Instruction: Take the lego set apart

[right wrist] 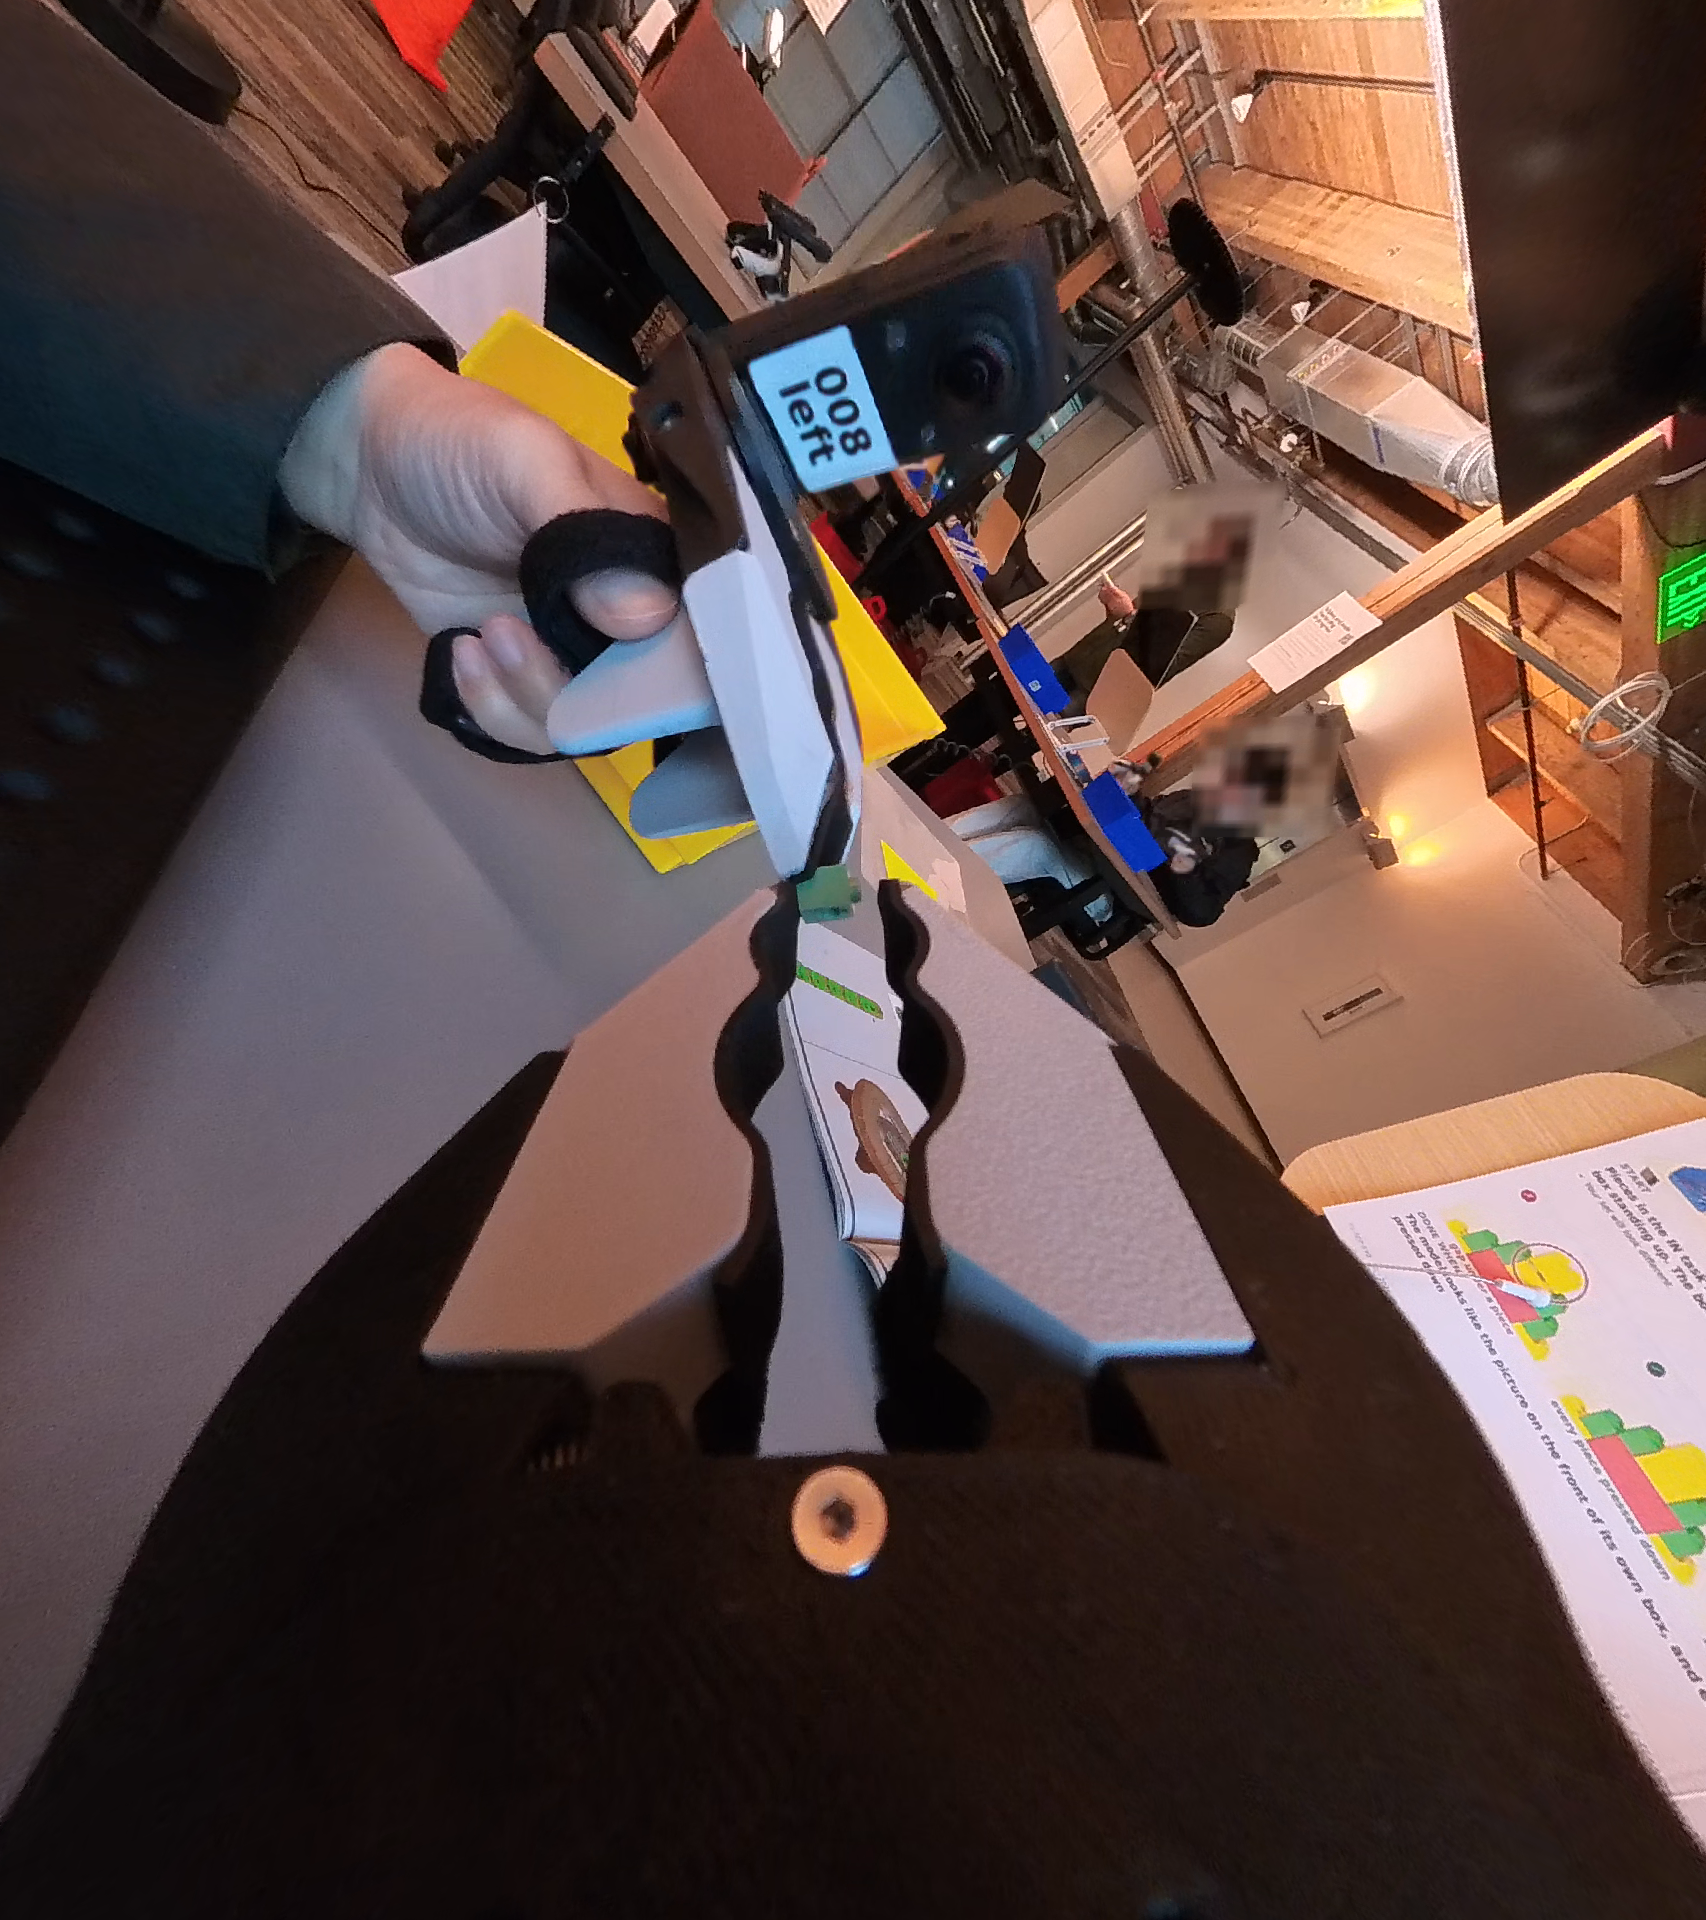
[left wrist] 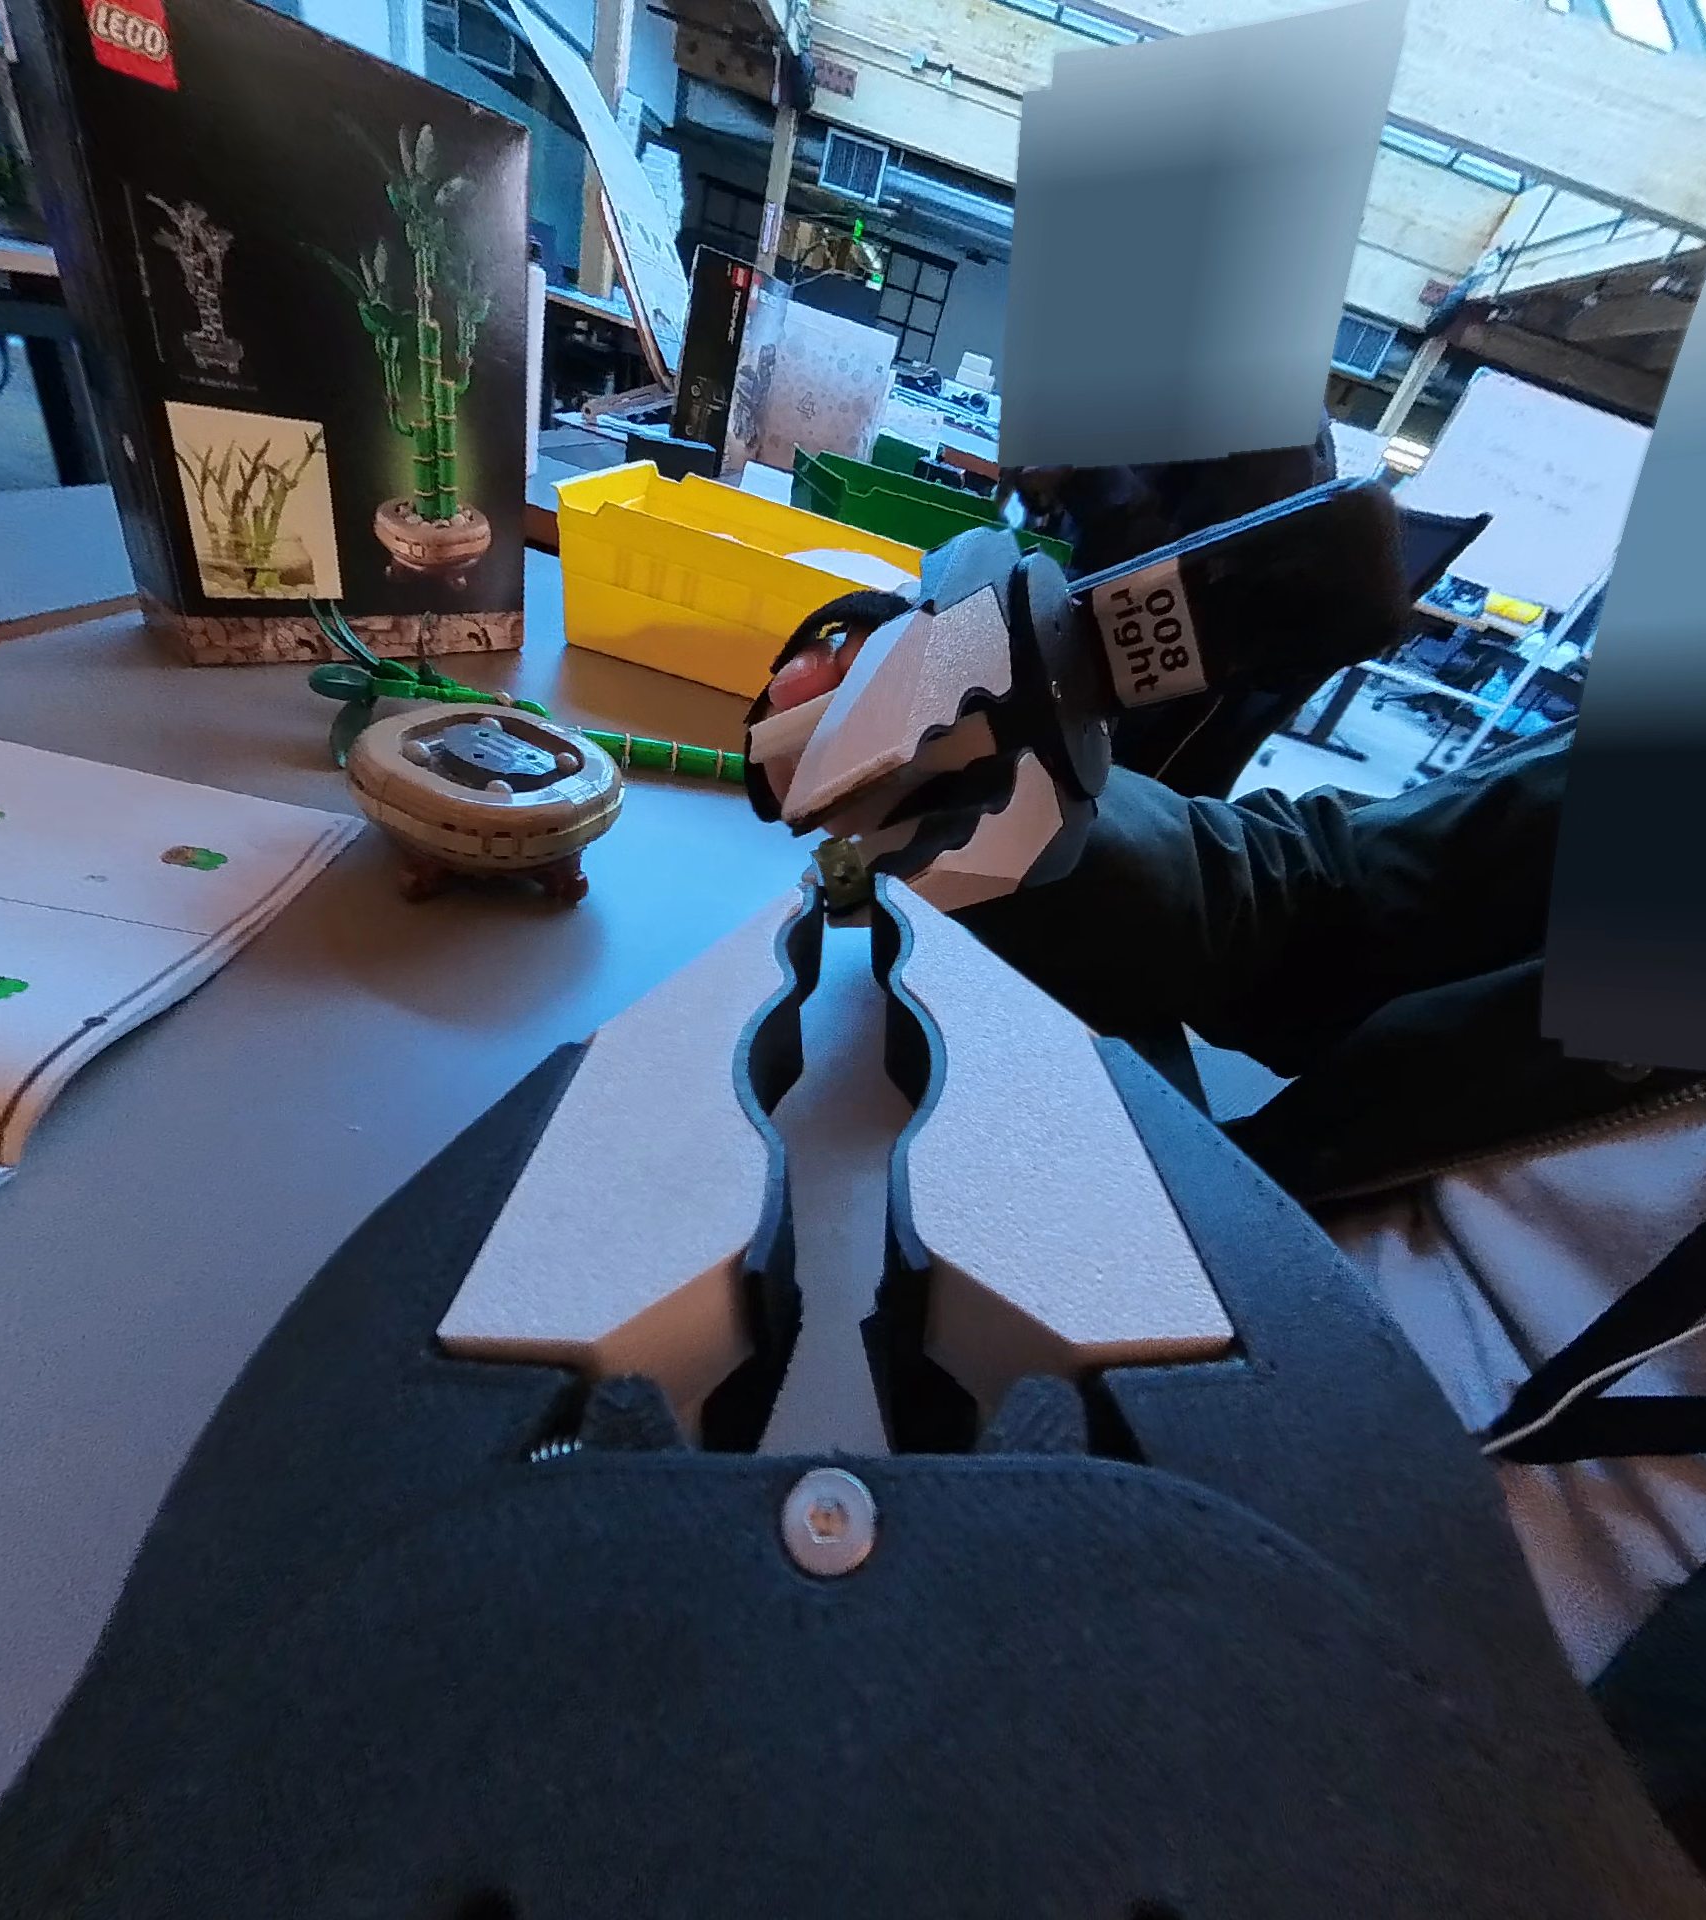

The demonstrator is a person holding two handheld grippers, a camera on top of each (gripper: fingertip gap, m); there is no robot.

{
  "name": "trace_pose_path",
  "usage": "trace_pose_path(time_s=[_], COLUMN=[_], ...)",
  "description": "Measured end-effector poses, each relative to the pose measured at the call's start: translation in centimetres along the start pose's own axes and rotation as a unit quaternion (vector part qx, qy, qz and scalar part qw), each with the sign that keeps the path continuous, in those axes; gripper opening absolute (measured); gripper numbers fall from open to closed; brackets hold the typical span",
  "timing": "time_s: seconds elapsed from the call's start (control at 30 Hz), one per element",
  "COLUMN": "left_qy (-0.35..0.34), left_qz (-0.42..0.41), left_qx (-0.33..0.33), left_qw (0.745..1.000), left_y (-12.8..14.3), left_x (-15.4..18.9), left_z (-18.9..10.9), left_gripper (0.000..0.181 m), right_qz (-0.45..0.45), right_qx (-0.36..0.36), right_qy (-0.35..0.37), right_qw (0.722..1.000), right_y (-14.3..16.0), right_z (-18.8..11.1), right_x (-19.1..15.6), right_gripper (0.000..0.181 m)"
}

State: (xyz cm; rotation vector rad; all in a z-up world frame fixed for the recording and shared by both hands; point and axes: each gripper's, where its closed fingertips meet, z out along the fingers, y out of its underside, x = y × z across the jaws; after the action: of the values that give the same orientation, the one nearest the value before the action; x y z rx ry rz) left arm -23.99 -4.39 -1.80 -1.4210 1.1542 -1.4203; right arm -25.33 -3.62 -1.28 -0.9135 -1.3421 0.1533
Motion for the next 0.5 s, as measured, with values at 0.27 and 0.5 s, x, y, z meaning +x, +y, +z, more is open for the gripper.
trace_pose_path(time_s=[0.27,0.5], left_qy=[-0.003,0.005], left_qz=[-0.012,-0.038], left_qx=[-0.005,0.000], left_qw=[1.000,0.999], left_y=[0.24,0.23], left_x=[-0.30,-0.51], left_z=[-0.01,-0.10], left_gripper=[0.006,0.008], right_qz=[-0.003,0.020], right_qx=[-0.008,-0.008], right_qy=[-0.003,-0.011], right_qw=[1.000,1.000], right_y=[0.31,0.52], right_z=[0.10,0.23], right_x=[-0.17,-0.28], right_gripper=[0.014,0.010])
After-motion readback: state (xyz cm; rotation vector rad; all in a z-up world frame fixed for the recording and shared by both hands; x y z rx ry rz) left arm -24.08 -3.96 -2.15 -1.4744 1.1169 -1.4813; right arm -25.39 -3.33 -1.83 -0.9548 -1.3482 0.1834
